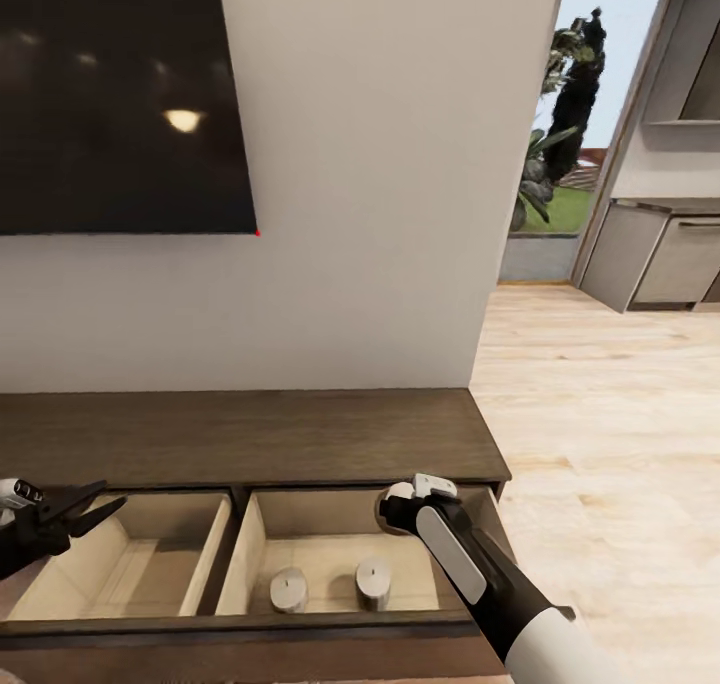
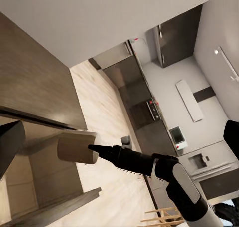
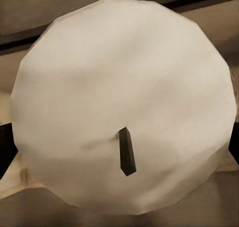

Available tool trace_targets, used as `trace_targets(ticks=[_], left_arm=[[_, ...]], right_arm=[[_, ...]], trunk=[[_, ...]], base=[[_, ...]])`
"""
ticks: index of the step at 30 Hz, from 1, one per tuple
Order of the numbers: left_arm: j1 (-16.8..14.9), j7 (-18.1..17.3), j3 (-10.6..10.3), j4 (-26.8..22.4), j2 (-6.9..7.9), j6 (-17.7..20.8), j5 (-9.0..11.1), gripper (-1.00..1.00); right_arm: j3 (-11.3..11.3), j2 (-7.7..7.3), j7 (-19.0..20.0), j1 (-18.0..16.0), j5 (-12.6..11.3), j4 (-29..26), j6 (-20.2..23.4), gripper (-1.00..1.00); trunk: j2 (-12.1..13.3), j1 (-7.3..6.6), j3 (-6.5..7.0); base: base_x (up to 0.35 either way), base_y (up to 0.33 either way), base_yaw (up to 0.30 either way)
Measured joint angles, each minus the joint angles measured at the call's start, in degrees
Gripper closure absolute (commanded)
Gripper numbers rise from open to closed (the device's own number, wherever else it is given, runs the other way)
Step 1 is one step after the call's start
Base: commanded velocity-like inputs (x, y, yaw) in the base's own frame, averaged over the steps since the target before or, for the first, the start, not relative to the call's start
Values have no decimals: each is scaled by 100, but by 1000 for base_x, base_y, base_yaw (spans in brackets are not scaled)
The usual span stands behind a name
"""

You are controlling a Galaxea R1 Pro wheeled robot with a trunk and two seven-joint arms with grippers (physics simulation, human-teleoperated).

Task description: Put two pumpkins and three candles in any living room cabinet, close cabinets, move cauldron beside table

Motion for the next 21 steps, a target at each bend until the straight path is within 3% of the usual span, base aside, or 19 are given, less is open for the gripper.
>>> trace_targets(ticks=[5, 21], left_arm=[[0, 2, 2, 0, -3, 0, 0, -100], [-1, 3, -1, 1, -9, 0, -1, -100]], right_arm=[[7, 4, 3, 0, 3, -10, -13, 100], [8, -3, 30, 4, 1, -4, -14, 100]], trunk=[[0, 0, 0], [0, 0, 0]], base=[[0, 9, 179], [2, -39, 9]])
